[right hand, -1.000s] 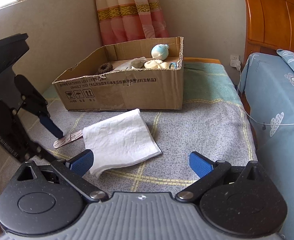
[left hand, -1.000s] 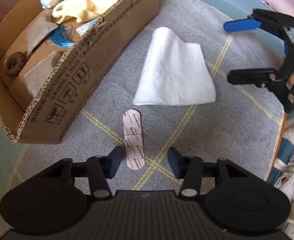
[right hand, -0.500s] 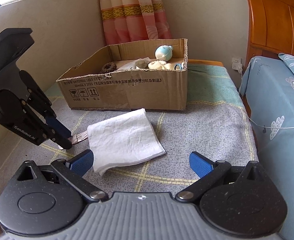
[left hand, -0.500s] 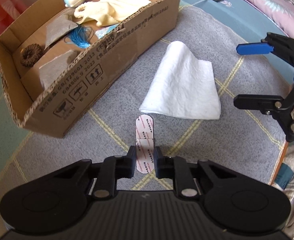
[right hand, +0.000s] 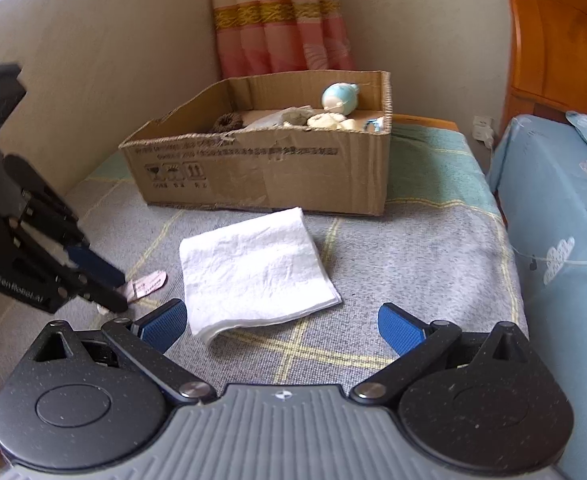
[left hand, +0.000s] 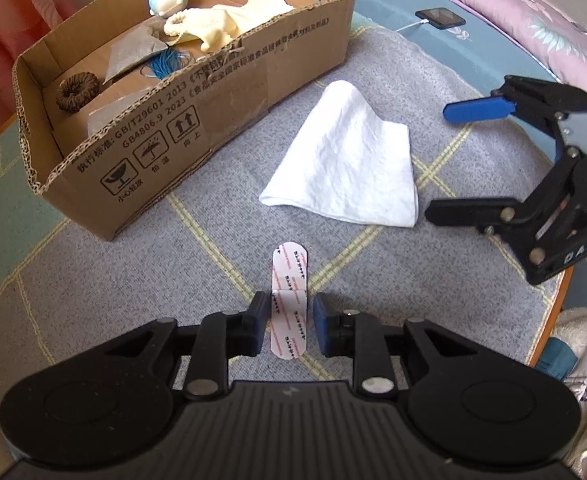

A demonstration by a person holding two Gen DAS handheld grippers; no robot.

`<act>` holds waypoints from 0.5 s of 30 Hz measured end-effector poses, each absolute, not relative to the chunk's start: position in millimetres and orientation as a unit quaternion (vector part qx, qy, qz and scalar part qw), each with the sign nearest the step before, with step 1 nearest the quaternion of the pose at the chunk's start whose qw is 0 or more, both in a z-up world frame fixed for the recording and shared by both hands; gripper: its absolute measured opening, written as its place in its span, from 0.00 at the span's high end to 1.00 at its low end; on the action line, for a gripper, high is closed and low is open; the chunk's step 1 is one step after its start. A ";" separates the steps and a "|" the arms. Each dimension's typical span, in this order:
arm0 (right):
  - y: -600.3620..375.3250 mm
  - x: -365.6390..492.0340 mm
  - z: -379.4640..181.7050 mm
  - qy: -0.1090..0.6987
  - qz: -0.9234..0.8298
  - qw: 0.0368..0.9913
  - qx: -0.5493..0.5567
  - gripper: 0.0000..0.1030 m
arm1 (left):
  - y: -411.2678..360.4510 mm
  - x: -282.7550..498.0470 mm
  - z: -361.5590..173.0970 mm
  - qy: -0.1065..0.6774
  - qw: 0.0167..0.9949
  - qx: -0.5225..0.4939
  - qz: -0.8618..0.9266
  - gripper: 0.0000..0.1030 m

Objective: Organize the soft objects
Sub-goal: 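Move the right tool to the white towel while the left tool holds the strip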

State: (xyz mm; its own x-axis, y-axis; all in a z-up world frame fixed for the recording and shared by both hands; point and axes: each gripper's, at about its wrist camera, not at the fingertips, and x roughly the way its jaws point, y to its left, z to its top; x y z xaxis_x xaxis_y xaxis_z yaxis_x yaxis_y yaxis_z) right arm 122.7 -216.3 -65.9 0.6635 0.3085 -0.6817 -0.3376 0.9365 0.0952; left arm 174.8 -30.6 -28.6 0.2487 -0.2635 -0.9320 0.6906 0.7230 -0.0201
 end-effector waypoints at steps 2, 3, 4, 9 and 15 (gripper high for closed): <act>-212.2 125.9 -70.8 0.374 0.186 0.908 -0.037 0.00 | -31.6 173.2 -29.3 0.524 0.767 0.203 -0.310 0.74; -210.4 127.1 -73.4 0.373 0.192 0.907 -0.045 0.00 | -32.2 172.0 -29.5 0.523 0.768 0.204 -0.308 0.74; -208.7 128.6 -76.1 0.372 0.195 0.906 -0.054 0.00 | -33.4 170.5 -29.8 0.520 0.769 0.208 -0.307 0.74; -205.5 136.8 -82.4 0.377 0.189 0.905 -0.063 0.00 | -36.4 172.4 -32.5 0.521 0.775 0.197 -0.298 0.75; -204.3 144.2 -81.0 0.372 0.201 0.903 -0.071 0.00 | -37.8 166.4 -32.3 0.515 0.782 0.197 -0.291 0.84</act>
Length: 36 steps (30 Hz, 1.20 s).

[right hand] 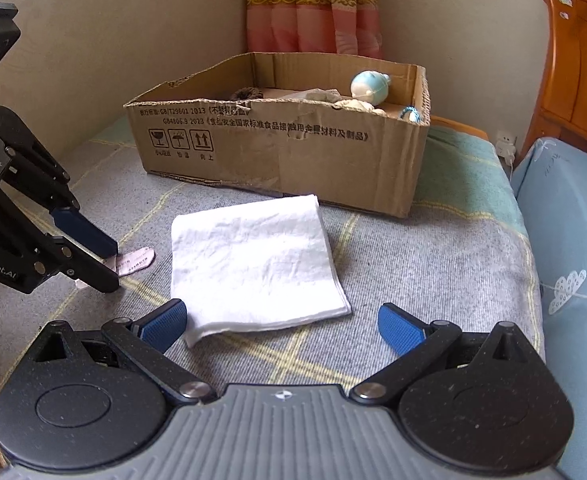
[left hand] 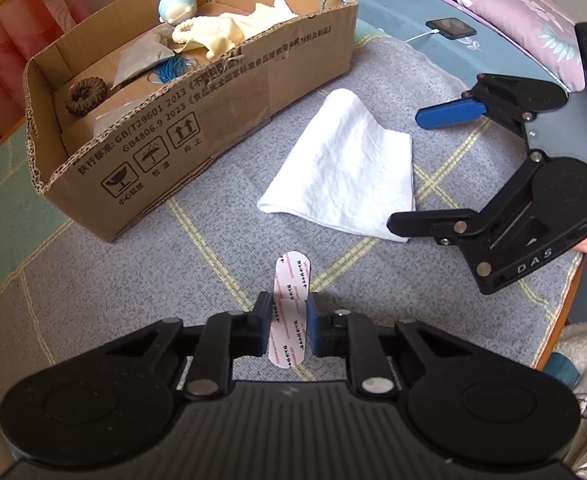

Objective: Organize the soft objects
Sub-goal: 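Move the right tool to the white towel while the left tool holds the strip, then close the right tool on the white towel and lift it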

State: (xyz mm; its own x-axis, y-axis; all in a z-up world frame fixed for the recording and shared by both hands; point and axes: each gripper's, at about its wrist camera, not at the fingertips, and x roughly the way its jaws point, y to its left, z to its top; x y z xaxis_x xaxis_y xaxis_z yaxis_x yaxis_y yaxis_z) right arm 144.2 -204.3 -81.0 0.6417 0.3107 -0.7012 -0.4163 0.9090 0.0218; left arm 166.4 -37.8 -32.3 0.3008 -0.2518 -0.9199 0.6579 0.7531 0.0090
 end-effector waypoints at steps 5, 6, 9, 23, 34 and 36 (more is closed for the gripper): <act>-203.0 151.7 -80.2 0.370 0.219 0.899 -0.079 0.00 | -29.5 164.0 -31.4 0.511 0.793 0.187 -0.274 0.84; -203.2 153.2 -80.6 0.371 0.222 0.898 -0.080 0.00 | -27.1 164.3 -31.0 0.511 0.795 0.183 -0.270 0.84; -201.3 159.2 -83.9 0.375 0.232 0.894 -0.080 0.00 | -19.8 164.7 -30.1 0.514 0.799 0.169 -0.263 0.84; -159.1 181.2 -88.3 0.369 0.249 0.887 -0.126 0.00 | -13.9 167.4 -32.0 0.516 0.802 0.155 -0.258 0.84; -161.4 177.0 -78.8 0.375 0.227 0.891 -0.117 0.30 | -14.0 166.1 -31.6 0.515 0.800 0.158 -0.265 0.84; -162.5 174.3 -76.3 0.374 0.230 0.891 -0.115 0.37 | -14.4 165.6 -30.8 0.514 0.800 0.158 -0.267 0.84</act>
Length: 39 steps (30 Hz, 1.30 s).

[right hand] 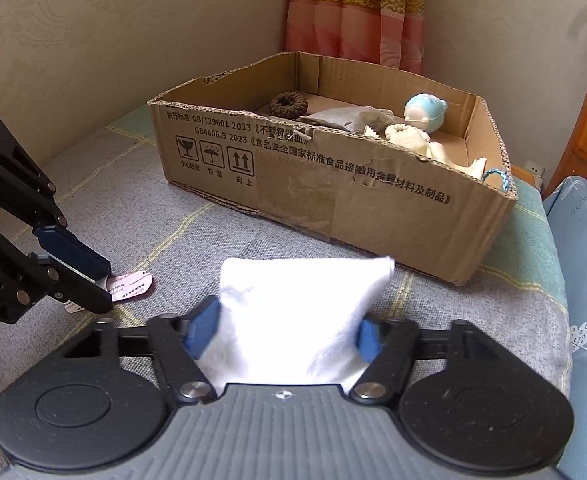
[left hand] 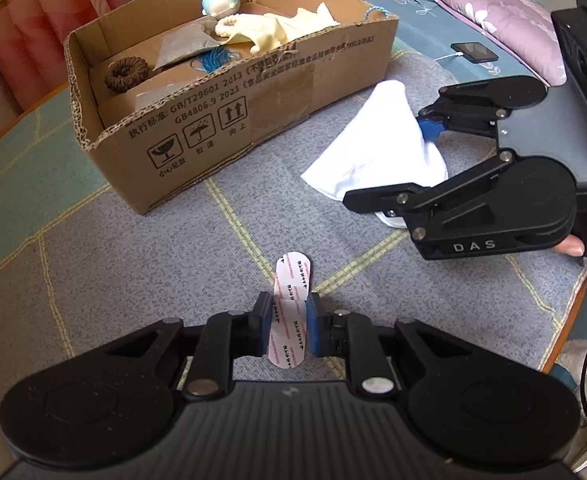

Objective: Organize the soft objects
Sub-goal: 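Close the right tool on the white towel and lift it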

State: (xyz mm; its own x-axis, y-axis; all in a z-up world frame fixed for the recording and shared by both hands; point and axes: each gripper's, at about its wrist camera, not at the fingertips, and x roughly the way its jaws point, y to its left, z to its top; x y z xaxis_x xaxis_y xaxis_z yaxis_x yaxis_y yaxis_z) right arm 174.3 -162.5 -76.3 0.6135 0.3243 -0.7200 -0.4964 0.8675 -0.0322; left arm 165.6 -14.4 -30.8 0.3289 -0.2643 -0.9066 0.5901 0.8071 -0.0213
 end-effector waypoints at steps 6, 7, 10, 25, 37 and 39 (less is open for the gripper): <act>-163.5 166.0 -66.3 0.363 0.229 0.894 -0.125 0.54 | -15.8 163.2 -23.4 0.507 0.802 0.160 -0.274 0.84; -165.0 164.1 -63.5 0.360 0.230 0.895 -0.125 0.55 | -16.3 162.6 -21.7 0.505 0.802 0.161 -0.274 0.84; -169.8 160.0 -54.0 0.349 0.231 0.899 -0.126 0.61 | -17.3 161.6 -17.4 0.499 0.805 0.163 -0.275 0.84; -174.0 156.7 -69.4 0.375 0.243 0.888 -0.114 0.17 | -19.4 160.8 -17.8 0.498 0.803 0.167 -0.282 0.84; -192.2 130.5 -84.8 0.388 0.275 0.868 -0.143 0.01 | -19.6 161.1 -19.5 0.499 0.800 0.165 -0.291 0.84; -193.3 130.4 -85.2 0.386 0.268 0.871 -0.145 0.01 | -19.8 161.6 -20.4 0.500 0.799 0.164 -0.291 0.84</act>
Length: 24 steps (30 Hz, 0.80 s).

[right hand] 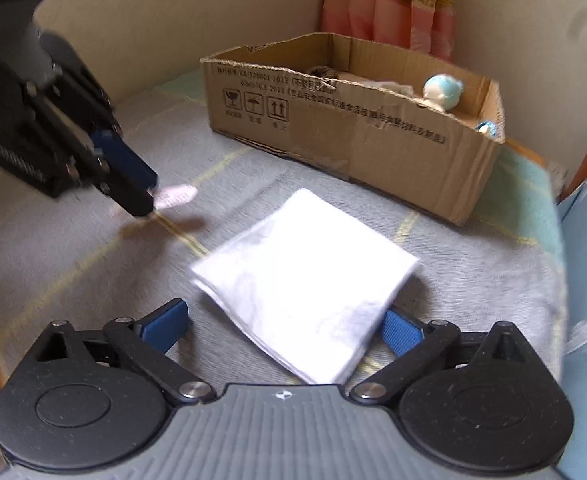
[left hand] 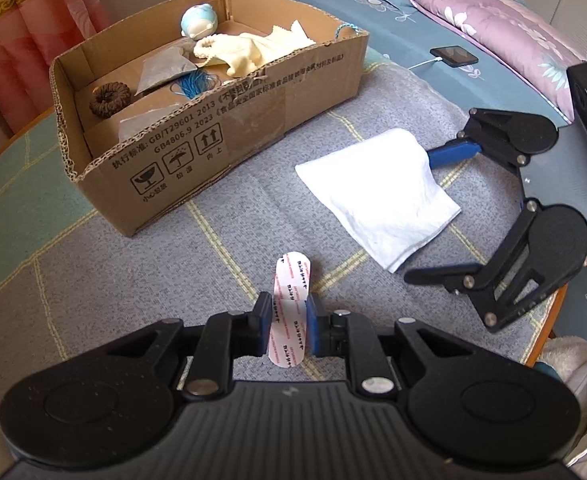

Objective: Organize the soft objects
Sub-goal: 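Close the right tool on the white towel and lift it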

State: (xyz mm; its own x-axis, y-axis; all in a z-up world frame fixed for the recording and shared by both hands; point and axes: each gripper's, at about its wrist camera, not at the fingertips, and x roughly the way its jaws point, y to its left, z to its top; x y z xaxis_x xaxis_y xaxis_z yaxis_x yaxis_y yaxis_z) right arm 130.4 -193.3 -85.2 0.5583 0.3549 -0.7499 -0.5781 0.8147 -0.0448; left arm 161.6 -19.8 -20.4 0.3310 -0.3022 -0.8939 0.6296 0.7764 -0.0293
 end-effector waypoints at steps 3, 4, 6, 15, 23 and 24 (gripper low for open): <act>-193.0 136.8 -82.9 0.378 0.242 0.879 -0.158 0.00 | -20.6 162.3 -21.5 0.501 0.798 0.164 -0.292 0.84; -193.5 140.0 -82.5 0.377 0.241 0.880 -0.160 0.00 | -20.8 162.4 -21.8 0.501 0.798 0.164 -0.292 0.84; -194.6 143.7 -82.4 0.374 0.243 0.880 -0.164 0.00 | -20.9 163.1 -22.5 0.502 0.797 0.165 -0.292 0.84; -186.8 173.0 -84.8 0.365 0.248 0.882 -0.165 0.00 | -21.4 165.1 -23.9 0.503 0.797 0.166 -0.292 0.84; -182.6 171.6 -83.3 0.349 0.236 0.886 -0.192 0.00 | -20.9 166.3 -26.2 0.505 0.795 0.164 -0.294 0.84; -182.5 170.7 -83.0 0.348 0.237 0.886 -0.195 0.00 | -21.0 166.3 -26.3 0.505 0.794 0.164 -0.295 0.84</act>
State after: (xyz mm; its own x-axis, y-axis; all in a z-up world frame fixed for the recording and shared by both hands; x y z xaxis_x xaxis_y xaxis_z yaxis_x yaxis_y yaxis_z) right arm 170.7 -182.5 -83.0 0.6456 0.2846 -0.7086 -0.5559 0.8114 -0.1806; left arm 166.3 -21.0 -26.3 0.3162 -0.3030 -0.8990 0.6350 0.7716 -0.0367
